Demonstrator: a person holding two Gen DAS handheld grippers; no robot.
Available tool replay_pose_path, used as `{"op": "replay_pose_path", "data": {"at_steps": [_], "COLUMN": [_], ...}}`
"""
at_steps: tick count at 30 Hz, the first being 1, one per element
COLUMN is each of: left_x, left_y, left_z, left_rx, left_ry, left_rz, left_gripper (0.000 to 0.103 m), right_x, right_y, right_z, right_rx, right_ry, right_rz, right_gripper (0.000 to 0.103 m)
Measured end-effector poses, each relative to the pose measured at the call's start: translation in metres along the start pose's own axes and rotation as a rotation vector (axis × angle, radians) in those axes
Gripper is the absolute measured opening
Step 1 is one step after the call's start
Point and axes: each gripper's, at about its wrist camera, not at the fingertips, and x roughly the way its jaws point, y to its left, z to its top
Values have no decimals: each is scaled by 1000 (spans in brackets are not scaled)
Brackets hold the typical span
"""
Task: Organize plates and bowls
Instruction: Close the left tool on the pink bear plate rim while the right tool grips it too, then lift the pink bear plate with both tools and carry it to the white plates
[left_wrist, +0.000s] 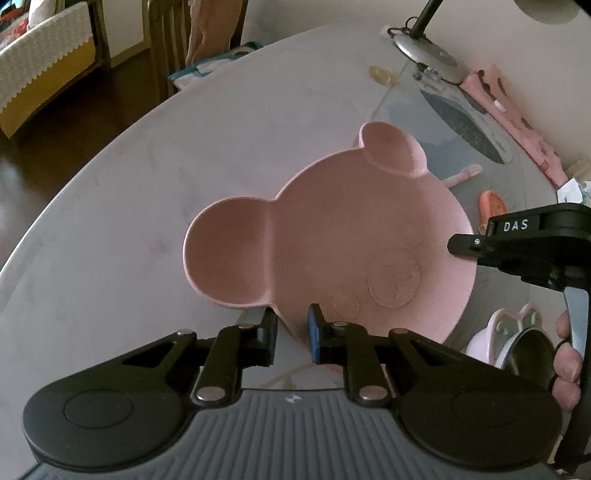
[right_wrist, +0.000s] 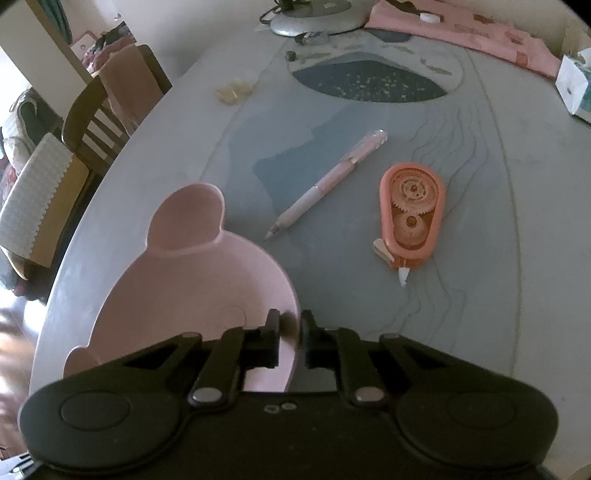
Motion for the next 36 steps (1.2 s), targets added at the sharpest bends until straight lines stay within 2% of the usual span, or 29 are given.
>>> {"op": "replay_pose_path", "data": {"at_steps": [13,21,36], "left_x": [-33,-72,-166], "left_y": [9,11,22], "left_z": [0,-7,-53], "left_rx": [41,98,238], "left_ry": [-60,-96,-130], "left_rz": [-27,-49,-101], "left_gripper": [16,16,16], "right_x": [-40,-79,-183], "right_y": [14,23,47], "right_z": [-17,-35,-110], "right_rx": [-48,-47,-29], "right_ry": [-77,-142,-244], "right_rz": [-2,-2,-26], "right_gripper": [8,8,10]}}
